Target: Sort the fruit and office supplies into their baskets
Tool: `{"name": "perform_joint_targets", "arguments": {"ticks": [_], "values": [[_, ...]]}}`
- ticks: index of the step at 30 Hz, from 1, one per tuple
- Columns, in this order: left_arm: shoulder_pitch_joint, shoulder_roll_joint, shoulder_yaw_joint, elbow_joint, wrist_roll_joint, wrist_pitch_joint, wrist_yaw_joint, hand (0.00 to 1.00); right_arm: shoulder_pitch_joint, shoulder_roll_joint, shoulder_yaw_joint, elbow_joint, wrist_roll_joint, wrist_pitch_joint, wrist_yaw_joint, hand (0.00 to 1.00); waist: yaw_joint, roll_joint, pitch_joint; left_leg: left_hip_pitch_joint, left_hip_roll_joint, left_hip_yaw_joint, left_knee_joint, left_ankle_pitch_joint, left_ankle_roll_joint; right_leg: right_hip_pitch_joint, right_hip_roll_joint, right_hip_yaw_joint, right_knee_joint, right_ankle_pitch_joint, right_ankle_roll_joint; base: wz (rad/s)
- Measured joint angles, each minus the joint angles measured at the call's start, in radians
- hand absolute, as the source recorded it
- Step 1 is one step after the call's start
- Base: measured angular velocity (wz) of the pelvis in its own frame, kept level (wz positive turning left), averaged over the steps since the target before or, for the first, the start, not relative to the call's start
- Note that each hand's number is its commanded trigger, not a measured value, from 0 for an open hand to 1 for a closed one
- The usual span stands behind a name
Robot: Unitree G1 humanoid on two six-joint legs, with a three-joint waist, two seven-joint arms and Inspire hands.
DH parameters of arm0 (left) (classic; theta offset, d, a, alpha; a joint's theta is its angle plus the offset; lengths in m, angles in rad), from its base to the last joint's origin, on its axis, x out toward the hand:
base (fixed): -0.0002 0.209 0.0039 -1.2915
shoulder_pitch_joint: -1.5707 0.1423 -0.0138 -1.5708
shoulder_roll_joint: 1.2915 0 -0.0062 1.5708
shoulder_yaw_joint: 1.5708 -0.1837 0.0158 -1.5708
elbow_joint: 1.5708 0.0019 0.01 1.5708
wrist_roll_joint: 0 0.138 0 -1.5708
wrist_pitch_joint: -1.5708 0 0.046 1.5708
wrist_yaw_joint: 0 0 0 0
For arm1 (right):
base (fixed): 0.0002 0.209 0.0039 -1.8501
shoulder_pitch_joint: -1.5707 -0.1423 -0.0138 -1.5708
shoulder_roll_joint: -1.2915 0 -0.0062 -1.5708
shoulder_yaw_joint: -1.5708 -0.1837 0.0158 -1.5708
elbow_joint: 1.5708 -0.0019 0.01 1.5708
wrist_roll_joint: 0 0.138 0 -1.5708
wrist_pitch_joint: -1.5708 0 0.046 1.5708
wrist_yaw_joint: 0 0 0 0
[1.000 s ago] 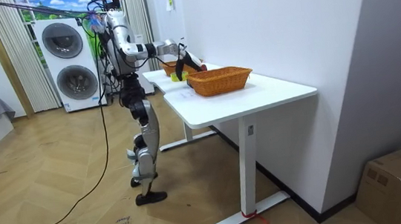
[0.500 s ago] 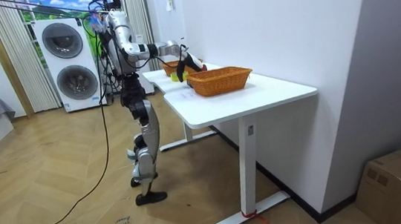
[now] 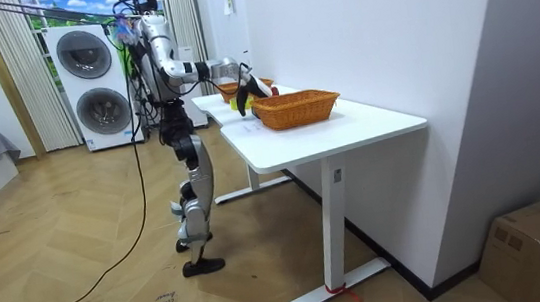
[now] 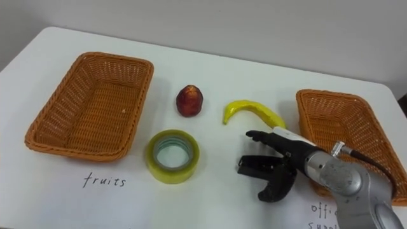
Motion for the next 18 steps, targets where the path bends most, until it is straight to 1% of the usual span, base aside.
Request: {"name": "perform_joint_targets", "arguments": {"ticks": [1,4,8,10,18], "values": [[0.001,0.000,-0.002,0.000,0.000,0.000,0.003,0.00,0.000,0.005,0.000,0.008,-0.002,-0.001,0.000,0.00,0.000,0.001,-0.0013,0.001,0.000,-0.001,0.001,0.000,0.000,0.000,0.000,0.000,0.004,0.000,0.000,0.00],[0.000,0.000,-0.017,0.000,0.001,0.000,0.015,0.00,0.000,0.010,0.000,0.022,-0.003,-0.002,0.000,0.00,0.000,0.001,-0.0017,0.001,0.000,-0.001,0.003,0.000,0.000,-0.003,-0.001,0.001,0.009,0.000,0.000,0.00],[-0.003,0.000,-0.017,0.001,0.000,0.003,0.015,0.00,0.000,0.013,0.000,0.025,-0.008,0.001,0.004,0.00,0.000,0.000,-0.0020,0.001,0.000,0.000,0.002,0.000,0.000,-0.006,-0.001,0.002,0.009,0.000,0.000,0.00],[-0.002,-0.001,-0.018,0.004,0.000,0.004,0.015,0.00,0.000,0.015,0.000,0.025,-0.034,0.000,0.012,0.00,0.000,0.000,-0.0022,0.000,0.000,-0.001,0.002,0.000,0.000,-0.004,-0.001,0.003,0.010,0.000,0.000,0.00],[-0.002,-0.001,-0.017,0.010,0.000,0.011,0.015,0.00,0.000,0.022,0.000,0.030,-0.039,0.001,0.012,0.00,-0.001,-0.004,-0.0050,0.000,-0.002,-0.001,0.008,0.000,0.001,-0.001,-0.002,0.003,0.010,0.000,0.000,0.00]]}}
